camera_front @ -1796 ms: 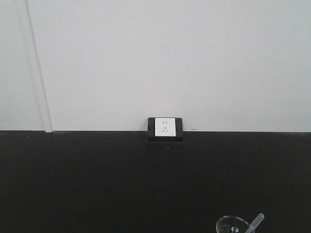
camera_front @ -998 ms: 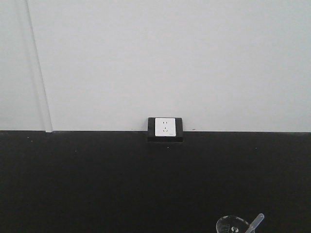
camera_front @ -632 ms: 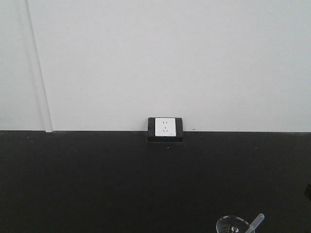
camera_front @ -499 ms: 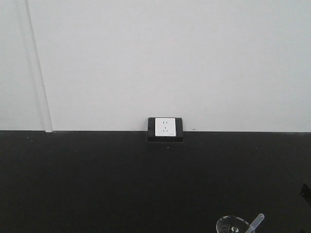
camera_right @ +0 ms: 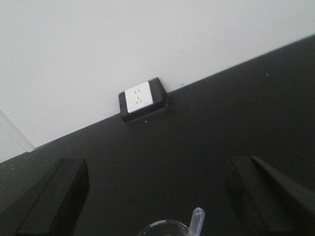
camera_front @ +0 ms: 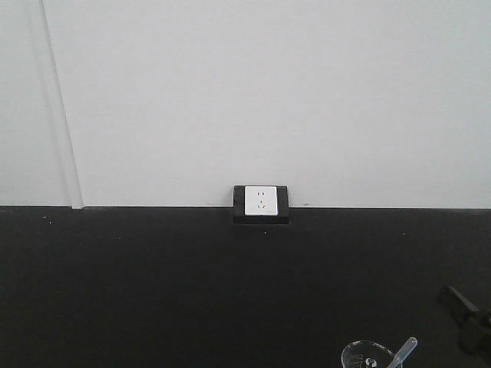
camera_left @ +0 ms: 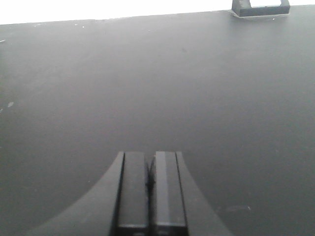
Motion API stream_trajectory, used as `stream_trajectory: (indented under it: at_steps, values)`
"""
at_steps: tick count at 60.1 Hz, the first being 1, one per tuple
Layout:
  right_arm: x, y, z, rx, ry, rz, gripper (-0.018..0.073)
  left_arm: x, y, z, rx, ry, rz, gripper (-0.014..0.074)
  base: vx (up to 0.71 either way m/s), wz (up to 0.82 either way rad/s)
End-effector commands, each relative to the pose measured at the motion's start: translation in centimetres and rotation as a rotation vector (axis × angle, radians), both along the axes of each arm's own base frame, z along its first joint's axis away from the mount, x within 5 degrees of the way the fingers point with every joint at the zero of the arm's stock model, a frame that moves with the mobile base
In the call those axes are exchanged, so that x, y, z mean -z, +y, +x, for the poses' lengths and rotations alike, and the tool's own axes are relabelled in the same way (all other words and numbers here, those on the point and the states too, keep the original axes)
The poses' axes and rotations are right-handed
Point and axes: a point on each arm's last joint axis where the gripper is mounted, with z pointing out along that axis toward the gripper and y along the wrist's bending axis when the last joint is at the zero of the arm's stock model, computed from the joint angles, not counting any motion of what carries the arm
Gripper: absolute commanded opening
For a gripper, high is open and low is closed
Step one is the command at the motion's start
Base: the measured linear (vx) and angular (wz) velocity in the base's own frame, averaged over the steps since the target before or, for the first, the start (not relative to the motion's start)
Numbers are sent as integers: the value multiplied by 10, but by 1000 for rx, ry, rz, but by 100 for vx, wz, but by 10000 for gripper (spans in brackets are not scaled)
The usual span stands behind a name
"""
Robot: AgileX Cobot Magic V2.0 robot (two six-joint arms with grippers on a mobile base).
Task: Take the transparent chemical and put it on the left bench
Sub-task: 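Grasp the transparent pipette in the glass beaker with the right gripper, then lift the pipette out of the beaker and raise the right arm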
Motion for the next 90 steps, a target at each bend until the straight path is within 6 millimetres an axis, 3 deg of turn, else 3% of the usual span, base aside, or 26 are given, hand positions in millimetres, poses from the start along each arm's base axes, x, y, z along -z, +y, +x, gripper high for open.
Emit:
stream_trajectory:
  at_steps: [1,18,44,55,75,90]
  values:
    - [-6,-2,18,56,-65,53,608,-3,0,-1,1,-81,-14,-3,0,0]
    - [46,4,58,84,57,92,516,-3,0,-1,1,-81,-14,-3,0,0]
    - [82,19,83,-14,14,199,486,-3,0,-1,1,-81,-14,-3,0,0]
    - [89,19,86,-11,-5,205,379,-3,0,-1,1,-81,-14,-3,0,0]
    - [91,19,89,-22,-43,168,-9,-3,0,-1,1,-81,-14,-3,0,0]
    - [84,19,89,-30,-117,161,-4,-3,0,-1,1,-81,-14,-3,0,0]
